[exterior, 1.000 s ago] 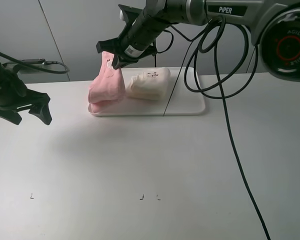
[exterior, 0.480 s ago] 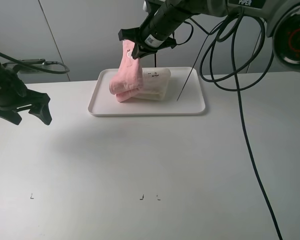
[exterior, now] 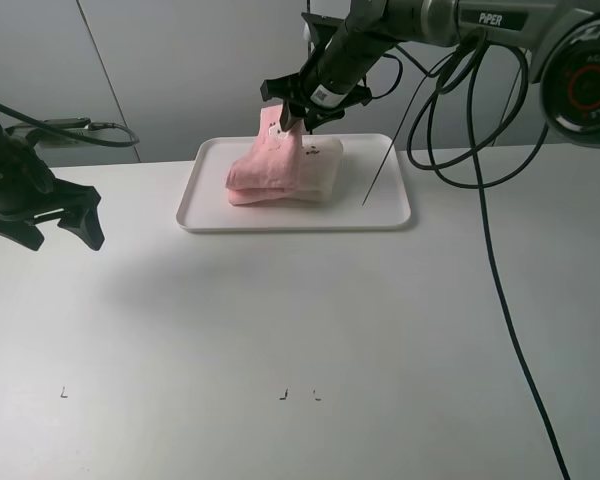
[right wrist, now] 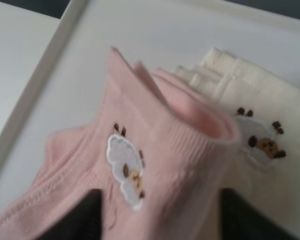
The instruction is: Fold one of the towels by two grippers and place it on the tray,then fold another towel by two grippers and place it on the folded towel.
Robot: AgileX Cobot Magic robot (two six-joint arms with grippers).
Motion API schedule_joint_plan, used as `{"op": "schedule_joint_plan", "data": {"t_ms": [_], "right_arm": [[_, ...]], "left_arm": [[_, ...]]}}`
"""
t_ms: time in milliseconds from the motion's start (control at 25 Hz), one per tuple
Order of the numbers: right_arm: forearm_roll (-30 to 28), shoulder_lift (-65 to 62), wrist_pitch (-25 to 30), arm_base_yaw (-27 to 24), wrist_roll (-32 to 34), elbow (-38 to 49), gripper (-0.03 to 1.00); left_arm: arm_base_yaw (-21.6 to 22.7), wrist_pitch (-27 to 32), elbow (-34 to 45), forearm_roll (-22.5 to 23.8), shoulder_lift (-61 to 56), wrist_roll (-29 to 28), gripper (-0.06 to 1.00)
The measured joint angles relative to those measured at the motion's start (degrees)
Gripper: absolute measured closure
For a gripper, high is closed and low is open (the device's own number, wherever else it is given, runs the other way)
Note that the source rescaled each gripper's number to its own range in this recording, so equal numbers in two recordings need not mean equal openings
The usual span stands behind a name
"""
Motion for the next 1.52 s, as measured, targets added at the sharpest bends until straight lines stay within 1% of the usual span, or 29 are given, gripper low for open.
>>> {"op": "schedule_joint_plan", "data": {"t_ms": [40, 80, 120, 160, 400, 600, 760, 840, 960, 1120, 1200, 1400, 1520], "right_arm": [[0.0, 0.1, 0.0, 0.0, 0.1, 0.0, 0.15], [0.0, 0.1, 0.0, 0.0, 0.4, 0.0, 0.06], [-0.2, 0.0, 0.0, 0.0, 0.8, 0.0, 0.01], [-0.4, -0.3, 0.2, 0.0, 0.9, 0.0, -0.01], [-6.2, -3.4, 5.0, 0.0, 0.6, 0.0, -0.03], [-12.7, -9.9, 8.4, 0.0, 1.3, 0.0, -0.03], [-17.8, -15.6, 12.0, 0.0, 2.4, 0.1, -0.03], [-19.2, -18.4, 13.2, 0.0, 3.0, 2.4, -0.03], [-20.4, -24.0, 12.6, 0.0, 4.6, 9.9, -0.03], [-22.4, -35.3, 7.7, 0.0, 6.2, 25.2, -0.03], [-23.9, -42.2, 5.9, 0.0, 7.1, 33.2, -0.03], [-26.5, -57.6, 5.1, 0.0, 10.0, 50.9, -0.03], [-26.7, -66.8, 3.9, 0.0, 11.5, 60.6, -0.03]], "left_arm": [[0.0, 0.0, 0.0, 0.0, 0.0, 0.0, -0.05], [0.0, 0.0, 0.0, 0.0, 0.0, 0.0, -0.05], [0.0, 0.0, 0.0, 0.0, 0.0, 0.0, -0.05], [0.0, 0.0, 0.0, 0.0, 0.0, 0.0, -0.05], [0.0, 0.2, 0.0, -0.3, 0.0, 0.2, -0.05], [0.0, 0.3, 0.0, -0.3, -0.6, 0.3, -0.05], [0.0, -0.6, 0.6, -0.3, -6.2, 0.9, -0.05], [0.0, -2.0, 2.5, 0.3, -11.2, 1.1, -0.05], [0.0, -3.2, 6.5, 1.5, -18.9, 1.2, -0.05], [0.0, -3.3, 11.4, 2.8, -28.1, 1.3, -0.05], [0.0, -3.2, 13.0, 3.9, -31.5, 0.3, -0.05], [0.0, -1.2, 16.3, 5.0, -38.1, -3.0, -0.05], [0.0, 1.3, 18.2, 5.1, -40.9, -4.6, -0.05]]}}
